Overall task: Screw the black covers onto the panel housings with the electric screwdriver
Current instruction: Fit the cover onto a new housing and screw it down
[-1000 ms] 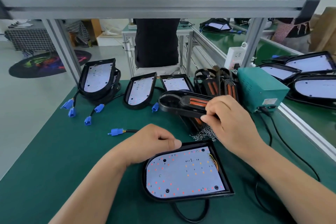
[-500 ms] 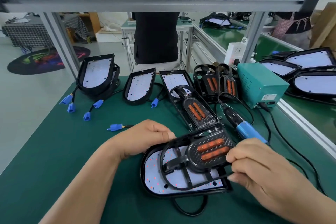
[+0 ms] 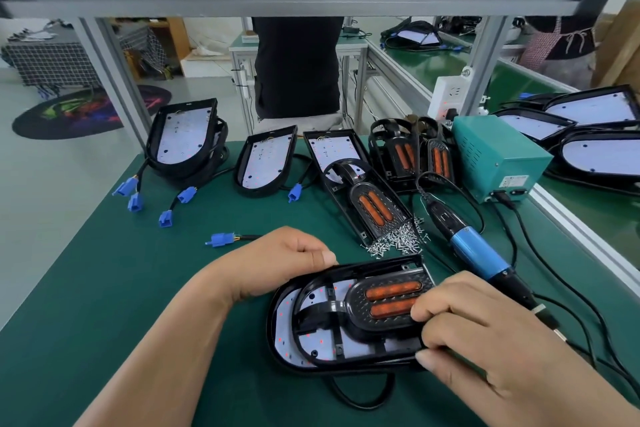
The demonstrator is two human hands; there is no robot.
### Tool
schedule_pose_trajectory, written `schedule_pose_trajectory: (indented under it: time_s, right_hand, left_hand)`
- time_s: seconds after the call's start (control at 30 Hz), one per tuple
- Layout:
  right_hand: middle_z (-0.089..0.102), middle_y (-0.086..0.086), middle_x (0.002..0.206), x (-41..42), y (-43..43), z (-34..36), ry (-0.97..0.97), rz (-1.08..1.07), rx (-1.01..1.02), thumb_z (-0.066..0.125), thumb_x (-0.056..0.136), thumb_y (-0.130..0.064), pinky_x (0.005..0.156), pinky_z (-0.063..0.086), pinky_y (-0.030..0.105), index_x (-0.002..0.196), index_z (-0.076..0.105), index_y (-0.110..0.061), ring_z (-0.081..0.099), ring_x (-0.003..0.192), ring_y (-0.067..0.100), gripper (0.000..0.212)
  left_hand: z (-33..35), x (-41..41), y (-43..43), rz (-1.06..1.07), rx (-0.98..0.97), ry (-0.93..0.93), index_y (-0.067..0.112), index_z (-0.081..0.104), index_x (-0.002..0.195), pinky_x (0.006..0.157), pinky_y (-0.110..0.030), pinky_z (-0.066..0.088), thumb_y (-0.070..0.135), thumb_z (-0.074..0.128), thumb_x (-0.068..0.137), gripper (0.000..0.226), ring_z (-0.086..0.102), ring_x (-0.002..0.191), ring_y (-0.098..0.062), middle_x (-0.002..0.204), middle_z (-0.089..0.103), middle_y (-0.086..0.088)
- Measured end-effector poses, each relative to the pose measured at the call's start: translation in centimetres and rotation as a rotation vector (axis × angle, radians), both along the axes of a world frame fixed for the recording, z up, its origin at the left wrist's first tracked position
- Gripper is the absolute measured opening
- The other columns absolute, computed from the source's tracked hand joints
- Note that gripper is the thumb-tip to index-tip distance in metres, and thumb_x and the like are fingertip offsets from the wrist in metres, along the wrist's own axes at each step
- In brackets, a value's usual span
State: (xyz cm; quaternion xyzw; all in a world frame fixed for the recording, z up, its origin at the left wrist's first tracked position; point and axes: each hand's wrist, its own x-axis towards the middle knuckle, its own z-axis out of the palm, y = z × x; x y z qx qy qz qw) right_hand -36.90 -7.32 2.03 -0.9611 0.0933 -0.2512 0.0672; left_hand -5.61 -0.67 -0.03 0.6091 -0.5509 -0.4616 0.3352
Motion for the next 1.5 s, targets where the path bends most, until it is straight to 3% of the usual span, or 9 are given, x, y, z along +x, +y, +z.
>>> schedule_pose_trajectory:
  time_s: [0.27, 0.57, 0.7, 0.93, 1.0, 1.1, 1.2, 1.4, 1.5]
  right_hand:
    - [0.064, -0.019, 0.109, -0.5, 1.1, -0.2, -0.180, -0.117, 0.176, 0.066, 0.096, -0.041, 0.083, 0.046, 0.017, 0.079, 0.069, -0.024, 0.064, 0.102, 0.011, 0.024]
    - [0.064, -0.008, 0.098, 1.3, 2.2, -1.6, -0.043, -0.039, -0.014, 0.066, 0.090, -0.027, 0.066, 0.055, 0.033, 0.078, 0.067, -0.020, 0.061, 0.087, 0.015, 0.014]
    - [0.063, -0.008, 0.093, 0.8, 2.2, -1.2, 0.030, -0.070, -0.101, 0.065, 0.088, -0.032, 0.062, 0.053, 0.031, 0.074, 0.065, -0.021, 0.061, 0.080, 0.017, 0.018]
    - [0.059, -0.012, 0.105, 0.1, 2.0, -1.3, 0.041, -0.103, 0.025, 0.064, 0.096, -0.038, 0.070, 0.054, 0.033, 0.083, 0.066, -0.026, 0.059, 0.098, 0.014, 0.019]
    - [0.057, -0.014, 0.113, -0.1, 2.0, -1.1, 0.017, -0.123, 0.122, 0.065, 0.095, -0.039, 0.072, 0.054, 0.035, 0.084, 0.064, -0.029, 0.057, 0.110, 0.013, 0.015]
    - [0.056, -0.012, 0.128, -0.3, 2.2, -1.0, 0.029, -0.149, 0.197, 0.062, 0.094, -0.041, 0.079, 0.056, 0.036, 0.083, 0.063, -0.033, 0.055, 0.128, 0.014, 0.014]
    - [0.054, -0.014, 0.133, -0.1, 2.3, -1.1, 0.041, -0.149, 0.243, 0.061, 0.091, -0.038, 0.089, 0.055, 0.033, 0.080, 0.064, -0.033, 0.048, 0.141, 0.013, 0.013]
    - [0.060, -0.009, 0.130, 0.5, 2.7, -0.1, 0.071, -0.115, 0.189, 0.063, 0.090, -0.036, 0.102, 0.050, 0.036, 0.084, 0.064, -0.029, 0.049, 0.141, 0.014, 0.009]
    - [0.061, -0.008, 0.141, 1.5, 2.8, 0.2, 0.124, -0.064, 0.158, 0.063, 0.094, -0.052, 0.115, 0.035, 0.032, 0.104, 0.067, -0.027, 0.044, 0.147, 0.014, 0.028]
  left_hand:
    - [-0.1, -0.1, -0.2, -0.002, 0.001, -0.040, -0.003, 0.073, 0.097, 0.080, -0.034, 0.049, 0.043, 0.067, 0.098, 0.046, 0.058, 0.081, -0.016, 0.086, 0.067, -0.009]
    - [-0.2, -0.1, 0.0, -0.007, 0.004, 0.008, 0.008, 0.079, 0.098, 0.087, -0.036, 0.057, 0.045, 0.064, 0.102, 0.040, 0.069, 0.085, -0.014, 0.097, 0.079, -0.011]
    - [0.2, -0.3, 0.0, -0.041, -0.004, -0.060, 0.003, 0.076, 0.100, 0.086, -0.035, 0.052, 0.069, 0.063, 0.092, 0.068, 0.064, 0.085, -0.014, 0.093, 0.075, -0.005]
    - [0.4, -1.0, -0.1, -0.026, -0.047, -0.132, 0.017, 0.081, 0.090, 0.080, -0.035, 0.051, 0.050, 0.076, 0.093, 0.033, 0.059, 0.079, -0.009, 0.086, 0.073, -0.012]
    - [0.3, -1.2, -0.2, 0.001, -0.069, -0.131, 0.020, 0.081, 0.087, 0.071, -0.025, 0.049, 0.043, 0.081, 0.090, 0.024, 0.059, 0.073, -0.005, 0.079, 0.073, -0.005]
    - [-0.1, -1.8, -0.4, 0.021, -0.094, -0.124, 0.020, 0.079, 0.083, 0.056, -0.017, 0.037, 0.042, 0.085, 0.087, 0.023, 0.044, 0.058, -0.006, 0.059, 0.054, 0.014]
    - [-0.5, -1.9, -0.3, 0.013, -0.122, -0.119, 0.018, 0.075, 0.082, 0.051, -0.019, 0.028, 0.041, 0.085, 0.088, 0.026, 0.032, 0.053, -0.009, 0.052, 0.040, 0.016]
    - [-0.7, -1.9, -0.5, 0.037, -0.122, -0.142, 0.020, 0.076, 0.082, 0.054, -0.019, 0.033, 0.043, 0.085, 0.088, 0.025, 0.038, 0.057, -0.008, 0.056, 0.050, 0.016]
    - [-0.7, -1.9, -0.7, 0.047, -0.127, -0.142, 0.019, 0.077, 0.083, 0.057, -0.020, 0.038, 0.044, 0.082, 0.089, 0.026, 0.045, 0.061, -0.007, 0.063, 0.057, 0.013]
